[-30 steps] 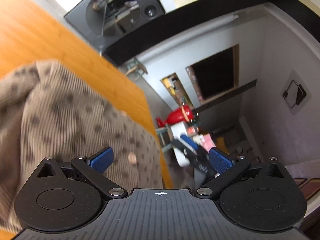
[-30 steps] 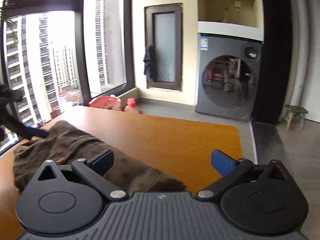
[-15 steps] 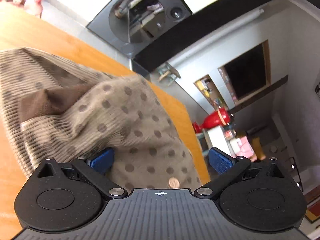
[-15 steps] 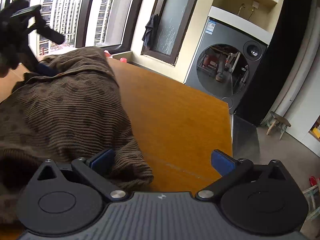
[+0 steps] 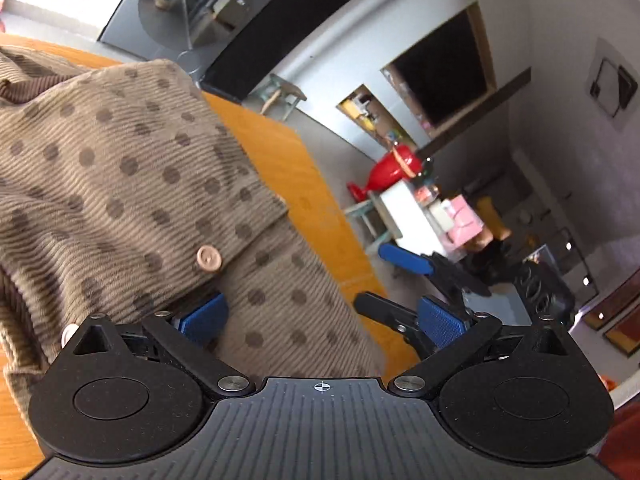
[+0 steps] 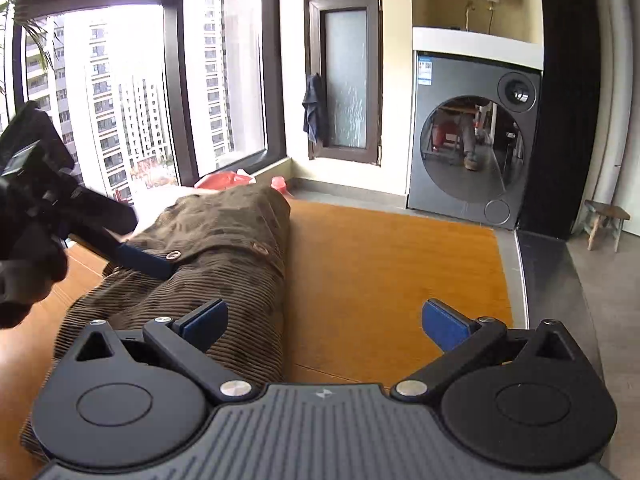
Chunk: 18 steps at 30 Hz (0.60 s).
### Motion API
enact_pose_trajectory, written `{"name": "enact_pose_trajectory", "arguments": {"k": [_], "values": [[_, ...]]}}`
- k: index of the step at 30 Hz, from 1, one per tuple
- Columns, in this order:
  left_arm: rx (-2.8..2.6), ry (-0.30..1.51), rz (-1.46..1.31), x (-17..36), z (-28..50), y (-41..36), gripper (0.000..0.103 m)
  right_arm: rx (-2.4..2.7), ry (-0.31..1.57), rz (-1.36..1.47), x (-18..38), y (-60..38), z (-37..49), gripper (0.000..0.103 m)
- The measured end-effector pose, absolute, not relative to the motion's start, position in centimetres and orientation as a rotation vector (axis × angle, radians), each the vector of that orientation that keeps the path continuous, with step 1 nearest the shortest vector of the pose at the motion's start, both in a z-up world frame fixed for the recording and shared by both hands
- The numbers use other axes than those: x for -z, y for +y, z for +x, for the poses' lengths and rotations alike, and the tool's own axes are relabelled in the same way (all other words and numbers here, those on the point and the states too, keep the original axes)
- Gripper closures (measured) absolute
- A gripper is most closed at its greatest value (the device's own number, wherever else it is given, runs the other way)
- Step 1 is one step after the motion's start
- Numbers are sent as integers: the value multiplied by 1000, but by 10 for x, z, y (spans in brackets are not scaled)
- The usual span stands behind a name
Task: Fold clothes
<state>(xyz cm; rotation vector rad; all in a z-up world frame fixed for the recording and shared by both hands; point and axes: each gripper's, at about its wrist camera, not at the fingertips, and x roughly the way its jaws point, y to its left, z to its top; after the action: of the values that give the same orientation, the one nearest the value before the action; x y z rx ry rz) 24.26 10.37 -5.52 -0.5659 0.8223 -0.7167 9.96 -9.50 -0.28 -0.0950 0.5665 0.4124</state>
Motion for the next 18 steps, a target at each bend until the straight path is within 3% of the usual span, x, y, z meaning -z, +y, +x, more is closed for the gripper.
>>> {"name": "enact_pose_trajectory", "arguments": {"k": [8,13,18], "values": [[646,790,-556,63,201,145,0,-461,701,-165,30,-84,84,0],[646,692,-524,31,186,167,0,-608,761,-188,27,-79,71,0],[656,606,-576,12,198,160,0,-594,596,-186,-13,-78,97,0]]}}
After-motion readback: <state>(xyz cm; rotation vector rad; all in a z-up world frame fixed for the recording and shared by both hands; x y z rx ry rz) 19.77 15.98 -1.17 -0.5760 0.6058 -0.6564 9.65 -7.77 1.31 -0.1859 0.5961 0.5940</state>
